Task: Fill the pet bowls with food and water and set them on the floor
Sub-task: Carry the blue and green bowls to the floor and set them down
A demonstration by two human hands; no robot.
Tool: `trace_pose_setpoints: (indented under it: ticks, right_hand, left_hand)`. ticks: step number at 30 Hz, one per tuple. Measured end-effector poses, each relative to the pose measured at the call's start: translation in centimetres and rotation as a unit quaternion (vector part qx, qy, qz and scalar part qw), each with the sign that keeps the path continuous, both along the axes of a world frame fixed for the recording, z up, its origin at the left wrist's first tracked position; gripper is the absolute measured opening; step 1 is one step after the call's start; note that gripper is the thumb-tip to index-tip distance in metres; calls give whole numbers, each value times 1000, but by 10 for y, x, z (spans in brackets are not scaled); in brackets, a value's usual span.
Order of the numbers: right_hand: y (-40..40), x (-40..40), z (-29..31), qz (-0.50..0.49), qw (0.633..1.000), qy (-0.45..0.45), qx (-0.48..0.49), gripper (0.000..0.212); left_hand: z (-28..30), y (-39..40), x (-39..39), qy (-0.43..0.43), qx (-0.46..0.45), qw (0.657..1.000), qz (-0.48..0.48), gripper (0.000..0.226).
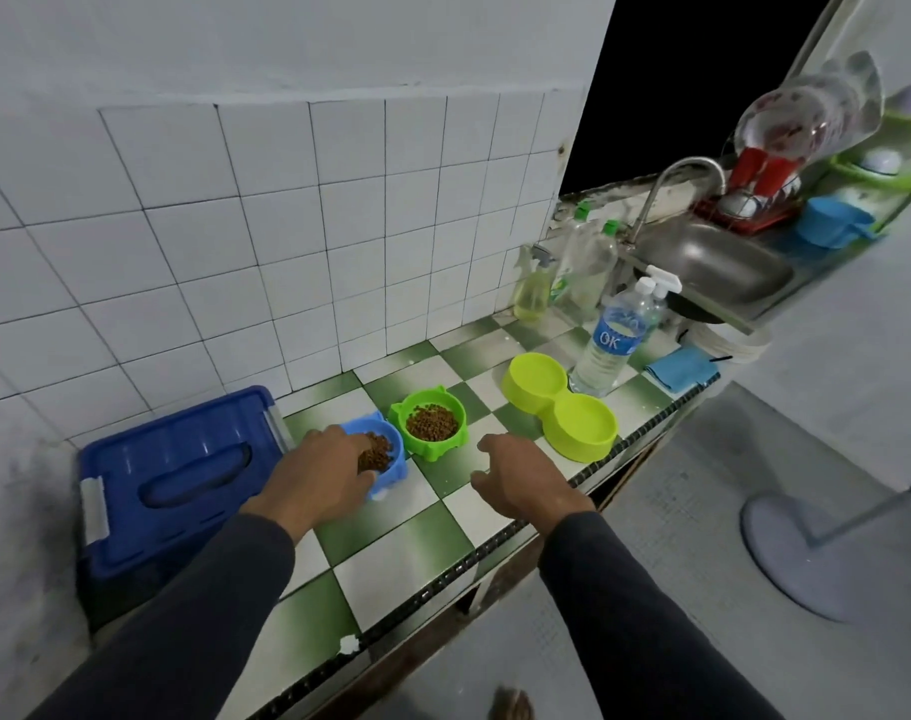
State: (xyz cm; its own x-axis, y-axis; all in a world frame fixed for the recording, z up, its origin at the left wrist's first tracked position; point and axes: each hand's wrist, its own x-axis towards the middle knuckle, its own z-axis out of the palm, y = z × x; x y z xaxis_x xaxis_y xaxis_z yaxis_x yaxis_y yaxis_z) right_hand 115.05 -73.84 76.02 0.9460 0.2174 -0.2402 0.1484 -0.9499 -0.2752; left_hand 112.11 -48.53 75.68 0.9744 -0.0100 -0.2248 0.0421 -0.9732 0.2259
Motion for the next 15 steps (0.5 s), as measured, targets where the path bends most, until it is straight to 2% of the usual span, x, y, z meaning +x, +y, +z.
trace_pose_setpoints:
  ticks: [7, 12, 15]
  right_hand:
    - [1, 76, -19, 61, 998, 1, 12, 48]
    - [2, 133, -28, 126, 992, 16, 6, 43]
    - [0, 160, -34, 153, 987, 41, 8, 46]
  left_hand:
    - [-21, -3, 43, -19, -16, 998, 61, 47]
    - [-35, -11, 68, -5, -57, 990, 131, 46]
    - [-45, -16, 77, 7, -66, 983, 173, 44]
